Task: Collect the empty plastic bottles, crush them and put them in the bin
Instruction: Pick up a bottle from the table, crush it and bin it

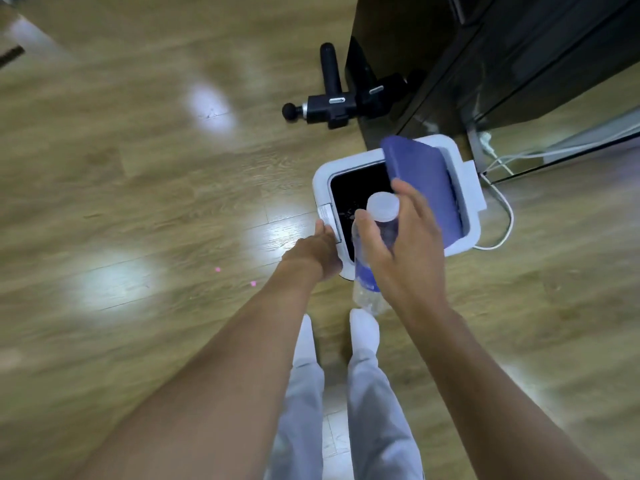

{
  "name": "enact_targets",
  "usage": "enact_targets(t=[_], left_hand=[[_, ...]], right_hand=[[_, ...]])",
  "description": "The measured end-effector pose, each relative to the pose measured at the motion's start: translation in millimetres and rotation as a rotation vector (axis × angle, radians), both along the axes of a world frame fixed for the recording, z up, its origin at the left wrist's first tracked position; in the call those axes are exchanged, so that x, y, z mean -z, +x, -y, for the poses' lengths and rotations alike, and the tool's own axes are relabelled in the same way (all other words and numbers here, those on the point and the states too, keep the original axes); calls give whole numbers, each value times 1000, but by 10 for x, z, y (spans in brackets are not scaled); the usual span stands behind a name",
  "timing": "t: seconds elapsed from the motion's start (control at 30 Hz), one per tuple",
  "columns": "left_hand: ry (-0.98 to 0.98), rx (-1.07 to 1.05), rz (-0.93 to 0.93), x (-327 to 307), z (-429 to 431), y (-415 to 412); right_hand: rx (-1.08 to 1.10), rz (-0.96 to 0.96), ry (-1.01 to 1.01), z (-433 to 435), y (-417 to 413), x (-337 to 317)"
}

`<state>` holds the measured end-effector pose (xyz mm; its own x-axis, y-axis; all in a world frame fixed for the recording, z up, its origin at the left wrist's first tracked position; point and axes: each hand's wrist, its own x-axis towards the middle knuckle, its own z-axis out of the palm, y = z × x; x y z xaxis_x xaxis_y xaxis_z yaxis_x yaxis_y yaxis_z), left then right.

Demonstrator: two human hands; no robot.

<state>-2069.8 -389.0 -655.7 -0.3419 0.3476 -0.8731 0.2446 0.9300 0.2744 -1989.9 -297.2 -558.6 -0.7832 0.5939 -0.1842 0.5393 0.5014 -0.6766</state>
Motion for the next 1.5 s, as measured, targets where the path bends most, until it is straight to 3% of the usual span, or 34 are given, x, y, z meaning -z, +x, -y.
enact_targets(t=[0.07, 0.13, 0.2, 0.3, 0.4, 0.53, 0.67, 0.83, 1.07, 1.3, 1.5], left_hand=[[68, -92, -73, -114, -16, 9], [133, -224, -186, -224, -52, 52], [175, -239, -285, -307, -118, 99], [262, -125, -372, -303, -205, 148], [280, -54, -391, -201, -265, 158], [344, -91, -366, -76, -312, 199], [374, -217, -257, -182, -399, 167], [400, -312, -256, -840, -657, 162], [666, -310, -269, -2501, -854, 264], [1095, -51, -272, -4390, -912, 734], [1401, 190, -211, -5779, -1145, 1683]], right_hand=[[5, -203, 175, 48, 29, -167], [-73, -268, 259, 12, 52, -179], [-2, -171, 85, -142, 10, -54], [307, -88, -245, -416, -92, 337], [522, 56, -413, -643, -206, 905], [511, 345, -570, -803, -180, 1446], [411, 387, -594, -949, -92, 1336], [306, 255, -533, -973, 58, 391], [317, -101, -418, -889, 391, -1626], [381, -424, -131, -653, 1235, -3558], [574, -678, 86, -452, 2307, -4763]])
